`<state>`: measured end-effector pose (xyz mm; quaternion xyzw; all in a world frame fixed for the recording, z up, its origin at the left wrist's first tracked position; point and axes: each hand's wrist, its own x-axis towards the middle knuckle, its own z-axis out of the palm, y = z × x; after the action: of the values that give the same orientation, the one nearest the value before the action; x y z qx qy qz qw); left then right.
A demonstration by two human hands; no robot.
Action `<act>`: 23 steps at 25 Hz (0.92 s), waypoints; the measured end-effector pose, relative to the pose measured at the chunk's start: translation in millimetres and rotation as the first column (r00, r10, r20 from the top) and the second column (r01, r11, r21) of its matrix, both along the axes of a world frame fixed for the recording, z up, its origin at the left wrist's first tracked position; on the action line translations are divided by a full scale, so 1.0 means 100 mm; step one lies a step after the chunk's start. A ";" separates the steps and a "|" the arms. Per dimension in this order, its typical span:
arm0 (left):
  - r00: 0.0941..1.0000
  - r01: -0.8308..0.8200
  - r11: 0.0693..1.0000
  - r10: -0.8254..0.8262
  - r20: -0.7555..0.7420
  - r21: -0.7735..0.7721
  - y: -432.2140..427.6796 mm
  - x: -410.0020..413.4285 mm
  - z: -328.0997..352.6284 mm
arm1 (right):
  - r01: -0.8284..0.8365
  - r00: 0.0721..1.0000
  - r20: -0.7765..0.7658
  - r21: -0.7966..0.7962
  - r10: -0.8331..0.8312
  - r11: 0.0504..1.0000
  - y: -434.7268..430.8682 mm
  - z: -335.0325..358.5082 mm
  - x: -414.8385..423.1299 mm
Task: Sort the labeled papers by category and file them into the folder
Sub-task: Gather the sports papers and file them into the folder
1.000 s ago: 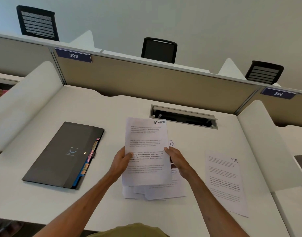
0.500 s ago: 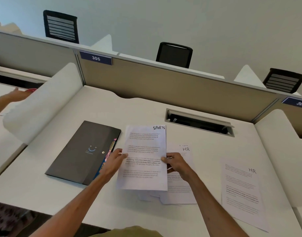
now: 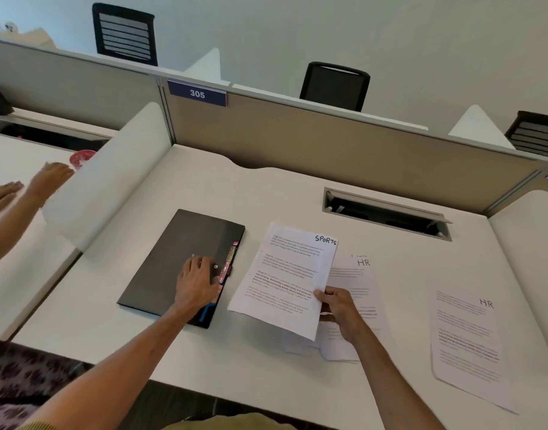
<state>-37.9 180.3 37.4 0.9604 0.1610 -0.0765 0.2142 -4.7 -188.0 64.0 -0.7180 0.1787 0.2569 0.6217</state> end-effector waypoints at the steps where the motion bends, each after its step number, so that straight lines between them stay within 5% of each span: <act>1: 0.999 0.027 0.999 -0.026 -0.021 0.021 0.01 0.00 -0.02 | 0.010 1.000 -0.004 0.004 -0.010 1.000 0.01 -0.03 -0.05; 16: 0.983 0.186 0.982 -0.186 -0.002 0.021 0.11 -0.05 0.13 | 0.046 0.998 -0.032 0.001 -0.046 0.999 0.17 -0.03 -0.19; 23: 0.998 0.045 0.997 -0.041 -0.054 0.070 0.08 -0.09 0.06 | -0.040 0.999 -0.025 -0.023 0.040 0.999 0.08 0.02 -0.05</act>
<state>-47.3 187.9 43.1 0.9683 0.1484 -0.1004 0.1738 -9.3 -179.9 65.8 -0.7253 0.1750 0.2761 0.6059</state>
